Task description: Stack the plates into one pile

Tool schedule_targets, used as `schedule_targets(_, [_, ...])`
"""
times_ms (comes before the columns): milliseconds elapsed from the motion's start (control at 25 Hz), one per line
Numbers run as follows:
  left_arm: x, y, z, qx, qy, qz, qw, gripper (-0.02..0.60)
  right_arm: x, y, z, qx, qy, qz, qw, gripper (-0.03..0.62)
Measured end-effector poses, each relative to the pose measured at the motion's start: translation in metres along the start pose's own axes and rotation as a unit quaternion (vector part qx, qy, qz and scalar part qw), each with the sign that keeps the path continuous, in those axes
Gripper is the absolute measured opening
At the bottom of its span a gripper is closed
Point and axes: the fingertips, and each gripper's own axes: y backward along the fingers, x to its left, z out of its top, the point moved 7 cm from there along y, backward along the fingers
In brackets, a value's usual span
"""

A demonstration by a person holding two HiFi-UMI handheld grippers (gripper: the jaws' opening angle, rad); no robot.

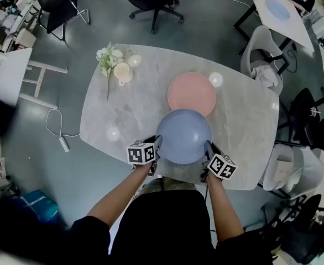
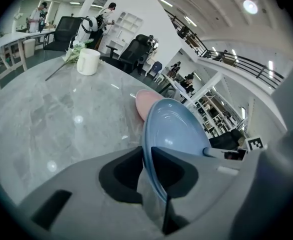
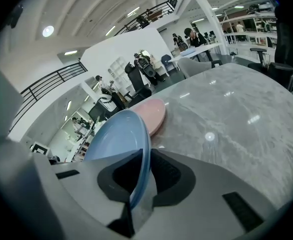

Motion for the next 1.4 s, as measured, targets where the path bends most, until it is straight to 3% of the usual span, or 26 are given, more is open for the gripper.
schedule_targets(320, [0.001, -0.042, 0.059, 0.011, -0.035, -0.006, 0.9993, 0.065, -0.002, -0.04, 0.053, -0.008, 0.016, 0.003, 1.0, 0.044])
schedule_targets(520, [-0.008, -0.065, 0.084, 0.019, -0.083, 0.002, 0.9963, 0.078, -0.01, -0.059, 0.083, -0.011, 0.02, -0.002, 1.0, 0.044])
schedule_targets(720, [-0.006, -0.087, 0.104, 0.02, -0.069, 0.006, 0.9974, 0.077, -0.019, -0.079, 0.099, -0.012, 0.01, -0.01, 1.0, 0.044])
schedule_targets(960, [-0.001, -0.105, 0.119, 0.032, -0.066, 0.001, 0.9973, 0.077, -0.021, -0.1, 0.112, 0.012, 0.064, -0.029, 0.997, 0.044])
schedule_targets(1400, [0.003, -0.143, 0.14, 0.047, -0.074, 0.002, 0.9962, 0.081, -0.04, -0.129, 0.135, 0.001, 0.014, -0.03, 0.999, 0.044])
